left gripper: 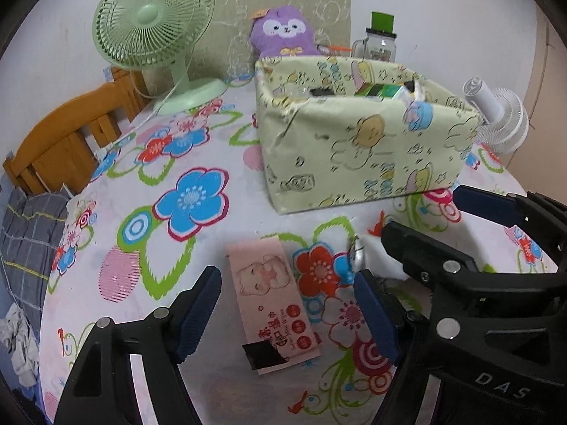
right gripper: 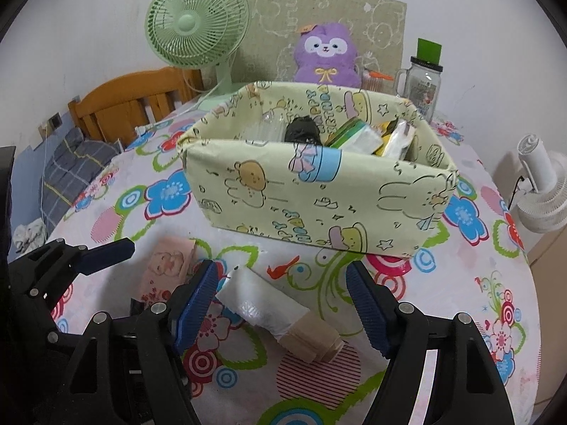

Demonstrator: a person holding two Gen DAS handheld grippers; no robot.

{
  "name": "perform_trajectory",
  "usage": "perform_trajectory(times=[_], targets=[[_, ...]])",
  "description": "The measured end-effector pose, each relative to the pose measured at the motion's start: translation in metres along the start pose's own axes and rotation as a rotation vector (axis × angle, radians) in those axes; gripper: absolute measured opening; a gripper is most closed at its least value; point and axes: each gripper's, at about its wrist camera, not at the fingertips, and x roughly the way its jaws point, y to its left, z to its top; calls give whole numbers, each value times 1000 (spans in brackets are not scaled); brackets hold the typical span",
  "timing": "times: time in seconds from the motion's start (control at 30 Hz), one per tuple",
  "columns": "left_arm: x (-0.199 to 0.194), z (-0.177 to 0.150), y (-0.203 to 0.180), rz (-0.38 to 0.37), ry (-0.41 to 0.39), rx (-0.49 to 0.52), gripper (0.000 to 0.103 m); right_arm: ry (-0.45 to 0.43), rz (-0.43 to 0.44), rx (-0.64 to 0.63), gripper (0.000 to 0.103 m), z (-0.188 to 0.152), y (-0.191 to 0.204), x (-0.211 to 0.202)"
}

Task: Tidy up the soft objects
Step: 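Withdraw both open tools from the basket toward the pink wipes and white roll, then grasp the pink wipes pack with the left tool while the right tool grasps the white towel roll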

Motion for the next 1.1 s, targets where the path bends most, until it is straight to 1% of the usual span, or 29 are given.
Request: perform_trajectory(times=[0.27,0.4,0.57,0.7,0.8,0.9,1.0,1.07,1.1], targets=[[13,-6,4,-2,49,-4,79,54,-7,-18,77,-4,2,17],[17,-8,8,6,67,-11,79,77,3,-18,77,-5,1,23],[20,-6,13,-8,66,-12,81,95,27,1,77,-6,-1,29],[22,-5,17,-4,67,-23,82,99,16,2,77,-4,-3,33],[25,-4,22,-14,73,-44,87,98,14,4,77,-3,-3,34],[26,-5,23,-22,67,-52,87,99,17,5,77,-2,-2,35],[26,-6,23,-30,50,-48,85,102,16,1,77,-2,-1,36],[25,-7,24,-35,32,-46,80,103,14,0,77,-2,0,36],[24,-7,25,-36,21,-47,75,102,14,-1,77,-2,0,36]])
